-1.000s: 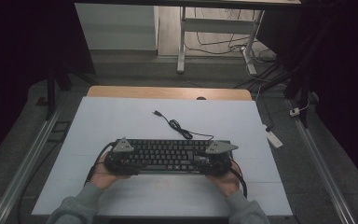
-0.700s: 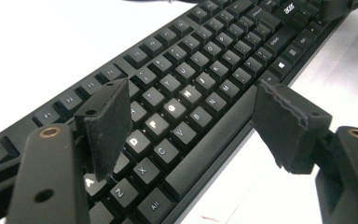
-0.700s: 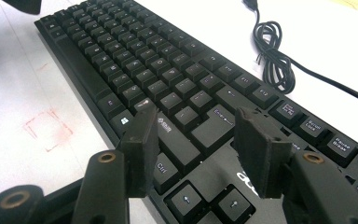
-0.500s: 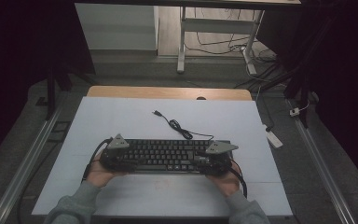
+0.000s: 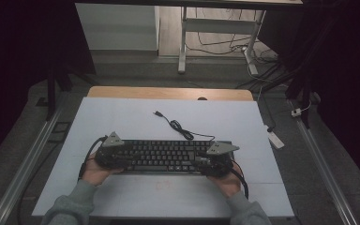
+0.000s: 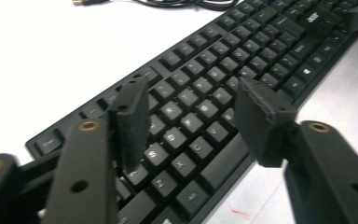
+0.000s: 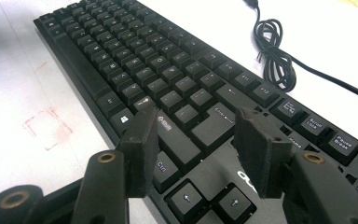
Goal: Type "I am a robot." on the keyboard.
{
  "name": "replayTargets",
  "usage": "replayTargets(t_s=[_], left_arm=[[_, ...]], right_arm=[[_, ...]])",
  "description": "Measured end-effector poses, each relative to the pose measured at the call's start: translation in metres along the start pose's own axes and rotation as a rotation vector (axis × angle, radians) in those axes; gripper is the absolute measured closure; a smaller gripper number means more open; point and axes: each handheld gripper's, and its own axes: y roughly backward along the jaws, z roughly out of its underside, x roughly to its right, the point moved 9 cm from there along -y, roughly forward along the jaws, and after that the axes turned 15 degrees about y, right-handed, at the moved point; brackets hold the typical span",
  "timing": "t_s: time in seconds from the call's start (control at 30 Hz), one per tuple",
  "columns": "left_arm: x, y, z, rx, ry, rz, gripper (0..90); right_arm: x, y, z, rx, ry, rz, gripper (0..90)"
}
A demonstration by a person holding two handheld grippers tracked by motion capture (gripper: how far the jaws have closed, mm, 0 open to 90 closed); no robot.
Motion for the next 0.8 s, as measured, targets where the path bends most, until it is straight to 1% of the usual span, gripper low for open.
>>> replayTargets(t_s=[0.1, 0.2, 0.23, 0.27, 0.3, 0.33, 0.4, 0.5, 0.6, 0.8], left_arm=[[-0.006, 0.001, 0.0, -0.001, 0.014, -0.013, 57.5], [-0.011, 0.001, 0.002, -0.012, 0.02, -0.02, 68.0], [-0.012, 0.001, 0.003, -0.02, 0.019, -0.023, 71.5], [-0.013, 0.0, 0.005, -0.03, 0.015, -0.026, 78.0], [-0.014, -0.001, 0.007, -0.042, 0.012, -0.027, 81.1], [-0.015, -0.002, 0.008, -0.051, 0.006, -0.032, 81.1], [-0.017, -0.003, 0.011, -0.072, 0.001, -0.036, 88.0], [-0.021, -0.006, 0.016, -0.099, 0.0, -0.047, 89.1], [-0.025, -0.008, 0.019, -0.115, 0.002, -0.066, 89.1], [-0.03, -0.012, 0.024, -0.136, 0.004, -0.09, 89.1]], right_arm=[[0.0, 0.0, 0.0, -0.001, 0.0, 0.0, 49.9], [0.0, -0.001, 0.0, -0.003, 0.001, -0.001, 49.9], [0.0, -0.001, 0.0, -0.003, 0.0, -0.001, 49.9], [0.0, -0.001, 0.001, -0.005, 0.001, 0.0, 49.9], [0.0, -0.001, 0.001, -0.002, -0.001, -0.001, 49.9], [0.0, -0.001, 0.001, -0.002, -0.001, -0.001, 49.9], [-0.001, -0.001, 0.001, -0.005, 0.0, -0.001, 49.9], [-0.001, -0.001, 0.001, -0.005, 0.001, -0.001, 49.8], [-0.001, -0.001, 0.001, -0.005, 0.001, -0.001, 49.8], [0.0, -0.001, 0.001, -0.007, 0.002, 0.003, 49.7]])
